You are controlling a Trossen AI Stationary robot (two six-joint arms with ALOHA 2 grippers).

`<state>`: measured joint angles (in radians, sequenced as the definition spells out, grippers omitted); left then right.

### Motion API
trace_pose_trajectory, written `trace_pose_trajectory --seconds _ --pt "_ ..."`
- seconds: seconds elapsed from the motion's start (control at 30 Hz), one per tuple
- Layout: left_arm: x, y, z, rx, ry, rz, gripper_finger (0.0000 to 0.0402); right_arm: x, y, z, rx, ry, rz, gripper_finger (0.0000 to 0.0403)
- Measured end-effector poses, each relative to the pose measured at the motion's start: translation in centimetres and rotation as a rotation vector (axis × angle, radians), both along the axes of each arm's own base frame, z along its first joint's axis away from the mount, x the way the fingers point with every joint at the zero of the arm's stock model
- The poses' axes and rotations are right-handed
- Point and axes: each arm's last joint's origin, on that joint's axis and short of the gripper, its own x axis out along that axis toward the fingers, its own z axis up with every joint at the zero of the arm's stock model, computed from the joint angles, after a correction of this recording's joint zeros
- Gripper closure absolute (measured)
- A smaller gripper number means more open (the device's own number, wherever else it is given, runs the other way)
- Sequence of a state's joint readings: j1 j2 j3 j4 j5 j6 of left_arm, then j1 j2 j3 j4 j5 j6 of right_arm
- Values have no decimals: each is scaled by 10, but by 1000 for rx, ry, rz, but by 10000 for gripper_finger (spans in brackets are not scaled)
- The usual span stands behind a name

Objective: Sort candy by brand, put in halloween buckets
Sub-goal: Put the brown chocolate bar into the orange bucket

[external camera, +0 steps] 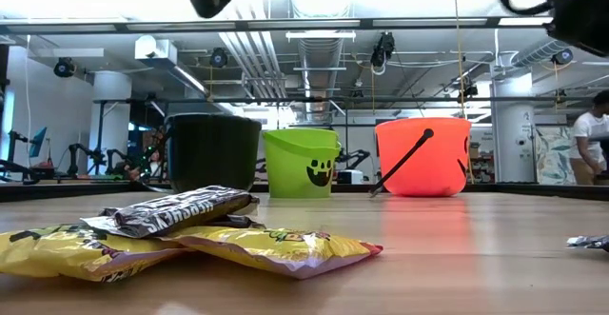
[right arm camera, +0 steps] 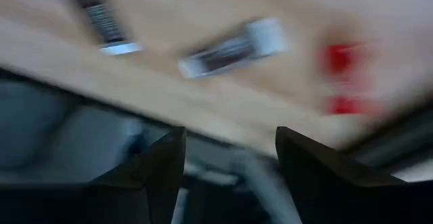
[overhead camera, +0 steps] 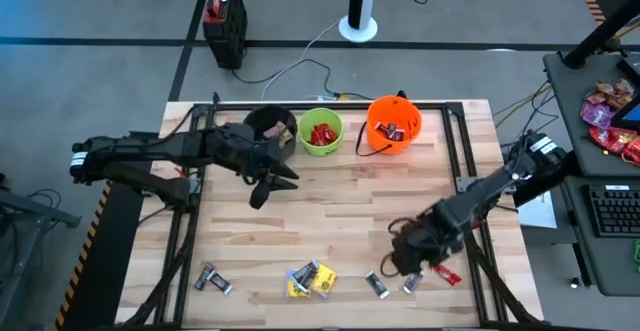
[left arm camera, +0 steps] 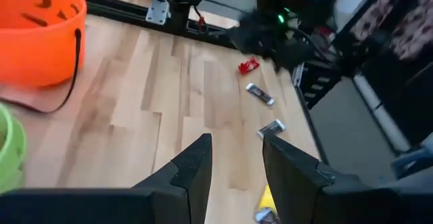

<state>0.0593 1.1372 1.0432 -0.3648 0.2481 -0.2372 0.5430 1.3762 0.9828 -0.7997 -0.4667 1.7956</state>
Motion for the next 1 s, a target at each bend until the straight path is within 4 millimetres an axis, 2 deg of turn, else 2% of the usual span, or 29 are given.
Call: trace_pose_trajectory --seconds 0.1,0.33,0.7,0.87,1.0 --pt "-11 -1 -3 -32 -31 16 286 3 18 -14 30 -65 -144 181" --pt "-30 -1 3 -9 -87 41 286 -10 33 -49 -88 76 -300 182" --pt "-34 0 5 32 -102 79 287 -2 43 -89 -167 152 -311 185" --pt "-32 0 3 46 -95 74 287 3 43 -93 -190 106 -290 215" --pt "-30 0 1 56 -90 70 287 7 41 -90 -192 71 -265 273"
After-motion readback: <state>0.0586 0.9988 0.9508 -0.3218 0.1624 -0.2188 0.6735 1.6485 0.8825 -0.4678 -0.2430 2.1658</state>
